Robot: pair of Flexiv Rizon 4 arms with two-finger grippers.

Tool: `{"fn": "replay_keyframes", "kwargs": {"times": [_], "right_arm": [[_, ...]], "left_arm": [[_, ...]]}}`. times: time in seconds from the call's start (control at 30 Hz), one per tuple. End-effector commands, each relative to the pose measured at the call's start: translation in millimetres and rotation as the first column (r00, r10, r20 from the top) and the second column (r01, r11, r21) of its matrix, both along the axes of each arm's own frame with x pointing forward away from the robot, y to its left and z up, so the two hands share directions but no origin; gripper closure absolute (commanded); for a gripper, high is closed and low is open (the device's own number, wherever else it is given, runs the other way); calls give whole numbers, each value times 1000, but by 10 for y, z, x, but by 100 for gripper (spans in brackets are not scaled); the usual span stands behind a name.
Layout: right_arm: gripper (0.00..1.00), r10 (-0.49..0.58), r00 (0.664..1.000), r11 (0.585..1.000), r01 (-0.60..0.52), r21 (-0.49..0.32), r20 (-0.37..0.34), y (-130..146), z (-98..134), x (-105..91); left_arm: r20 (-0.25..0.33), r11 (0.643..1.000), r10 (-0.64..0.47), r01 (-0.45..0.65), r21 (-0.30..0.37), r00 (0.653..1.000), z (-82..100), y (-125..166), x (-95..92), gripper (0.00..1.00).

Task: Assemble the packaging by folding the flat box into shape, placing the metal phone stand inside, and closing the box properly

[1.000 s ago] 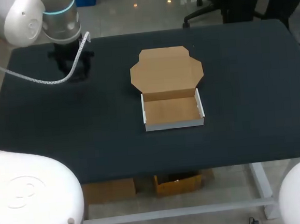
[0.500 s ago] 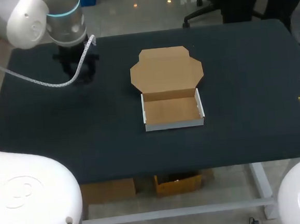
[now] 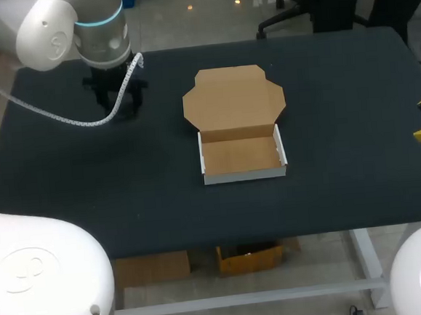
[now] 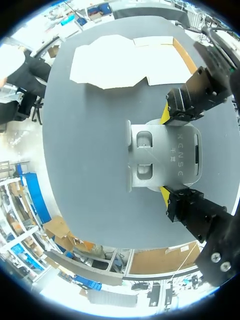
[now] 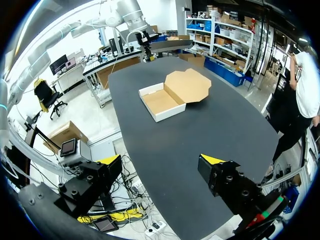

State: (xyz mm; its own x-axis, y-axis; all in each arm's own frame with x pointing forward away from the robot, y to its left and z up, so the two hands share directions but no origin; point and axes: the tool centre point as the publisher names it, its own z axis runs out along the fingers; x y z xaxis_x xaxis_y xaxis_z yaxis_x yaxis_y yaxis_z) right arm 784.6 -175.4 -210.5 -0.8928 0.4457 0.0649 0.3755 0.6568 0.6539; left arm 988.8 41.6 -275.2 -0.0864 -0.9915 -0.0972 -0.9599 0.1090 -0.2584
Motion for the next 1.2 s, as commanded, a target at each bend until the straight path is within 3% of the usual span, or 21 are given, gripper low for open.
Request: {"fn": "replay_keyframes", "kwargs": {"times": [0.03,0.43,1.2], "right_arm": [[0,5,1000,1000,-5,3,-4,-5,4,19],[0,5,1000,1000,-5,3,-4,-5,4,19],[0,5,1000,1000,-5,3,-4,-5,4,19]], "left_arm": [[1,1000,-6,6,10,1000,22,-56,-22,100],[-24,996,-87,87,-14,996,53,-382,-198,100],[-30,969,-244,243,-38,969,-52,-1143,-471,100]]}}
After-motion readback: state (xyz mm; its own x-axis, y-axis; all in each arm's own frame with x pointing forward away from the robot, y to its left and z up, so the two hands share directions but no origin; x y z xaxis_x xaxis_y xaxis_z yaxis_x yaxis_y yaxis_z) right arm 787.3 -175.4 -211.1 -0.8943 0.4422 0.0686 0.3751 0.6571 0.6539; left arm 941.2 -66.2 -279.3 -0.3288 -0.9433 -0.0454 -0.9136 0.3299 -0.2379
